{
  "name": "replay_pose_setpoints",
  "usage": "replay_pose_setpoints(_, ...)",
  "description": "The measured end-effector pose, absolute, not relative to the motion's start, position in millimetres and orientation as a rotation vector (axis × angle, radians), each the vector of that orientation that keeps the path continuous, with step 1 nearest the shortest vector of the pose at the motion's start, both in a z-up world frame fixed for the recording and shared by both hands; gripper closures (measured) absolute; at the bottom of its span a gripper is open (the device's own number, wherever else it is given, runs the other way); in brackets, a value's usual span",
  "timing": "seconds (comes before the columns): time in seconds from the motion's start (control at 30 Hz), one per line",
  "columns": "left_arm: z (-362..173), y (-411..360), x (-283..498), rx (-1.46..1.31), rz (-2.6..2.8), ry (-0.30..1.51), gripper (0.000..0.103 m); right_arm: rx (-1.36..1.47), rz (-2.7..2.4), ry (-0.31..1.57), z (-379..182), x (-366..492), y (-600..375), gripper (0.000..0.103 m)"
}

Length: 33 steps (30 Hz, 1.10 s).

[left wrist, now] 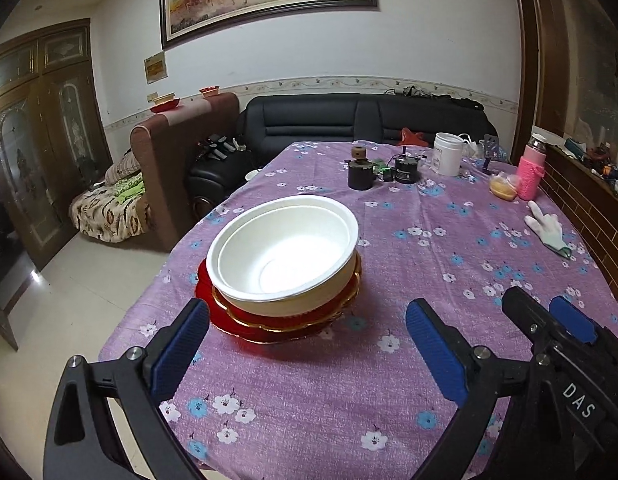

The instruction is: Organize plates and bowls

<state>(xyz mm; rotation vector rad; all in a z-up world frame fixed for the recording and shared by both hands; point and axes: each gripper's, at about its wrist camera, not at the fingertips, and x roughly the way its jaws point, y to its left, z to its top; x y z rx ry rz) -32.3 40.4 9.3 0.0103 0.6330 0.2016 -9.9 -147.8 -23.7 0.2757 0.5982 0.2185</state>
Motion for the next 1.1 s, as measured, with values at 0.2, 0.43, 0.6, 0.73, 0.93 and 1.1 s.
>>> replay_pose_setpoints(0.2, 8, 41, -37, -0.001, 0.199, 0.64, 0.004, 0.275, 0.226, 0.62, -27, -11, -143, 0.022)
replay_pose_setpoints(0.43, 7, 50, -39, -0.024, 0.193, 0.651, 0.004, 0.248, 0.229, 0.636, -31, -11, -133, 0.021)
replay_pose_setpoints(0.6, 2, 58, -36, -0.044, 0.188, 0.664, 0.004, 0.235, 0.225, 0.649, -35, -9, -128, 0.021)
replay_pose_setpoints(0.73, -3, 66, -33, -0.06, 0.187, 0.679, 0.004, 0.216, 0.221, 0.664, -39, -7, -121, 0.021)
replay_pose_setpoints(0.93, -12, 77, -29, -0.085, 0.184, 0.703, 0.004, 0.195, 0.223, 0.692, -47, -1, -111, 0.021)
replay_pose_setpoints(1.1, -11, 94, -29, -0.112, 0.181, 0.701, 0.004, 0.177, 0.217, 0.7, -48, 4, -104, 0.021)
